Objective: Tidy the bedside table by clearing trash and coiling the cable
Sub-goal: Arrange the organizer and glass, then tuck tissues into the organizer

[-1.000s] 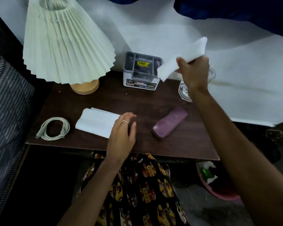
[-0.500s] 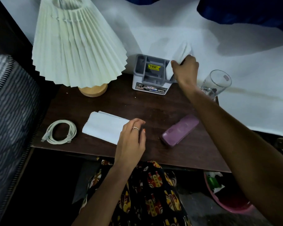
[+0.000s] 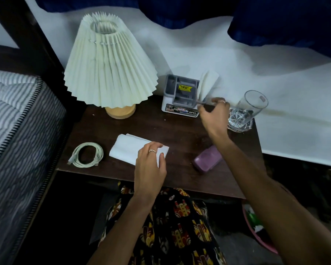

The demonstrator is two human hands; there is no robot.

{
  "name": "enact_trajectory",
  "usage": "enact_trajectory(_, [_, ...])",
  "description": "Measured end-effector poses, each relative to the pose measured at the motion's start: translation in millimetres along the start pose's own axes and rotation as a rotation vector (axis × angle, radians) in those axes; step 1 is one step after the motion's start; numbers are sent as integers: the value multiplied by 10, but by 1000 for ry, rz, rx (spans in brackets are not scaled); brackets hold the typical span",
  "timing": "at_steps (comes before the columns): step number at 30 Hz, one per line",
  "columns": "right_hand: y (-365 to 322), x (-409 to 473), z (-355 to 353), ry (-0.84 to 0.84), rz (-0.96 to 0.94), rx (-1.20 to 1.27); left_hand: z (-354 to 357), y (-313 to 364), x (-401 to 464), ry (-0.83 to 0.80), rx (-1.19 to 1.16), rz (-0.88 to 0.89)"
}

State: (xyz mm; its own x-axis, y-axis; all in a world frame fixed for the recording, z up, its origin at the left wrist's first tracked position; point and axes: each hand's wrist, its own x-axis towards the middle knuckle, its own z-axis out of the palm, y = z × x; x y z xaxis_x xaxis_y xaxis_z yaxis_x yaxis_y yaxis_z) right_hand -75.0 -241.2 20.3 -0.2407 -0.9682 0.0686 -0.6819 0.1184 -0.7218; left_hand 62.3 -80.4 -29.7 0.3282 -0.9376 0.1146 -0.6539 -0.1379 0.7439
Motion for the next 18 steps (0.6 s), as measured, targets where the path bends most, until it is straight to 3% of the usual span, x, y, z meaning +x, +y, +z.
enact_trajectory(3, [1,-403,104,58,-70,94,-102,-39,-25,84,-48,-106])
enact_trajectory(5, [10,-648,226,-22,-134,100,-182,-72,-41,145,-77,-182])
enact_trajectory(9, [12,-922,460,-507,-194,-107,-284,-147,-73,217,-177,-351])
enact_trajectory(11, [-10,-992,539,-646,-202,-268,-311,-165,-79,242,-227,-425])
enact_trajectory(18, [-185,-1080,665,-696,-232,-553,-338,-164,-58,225,-288,-503])
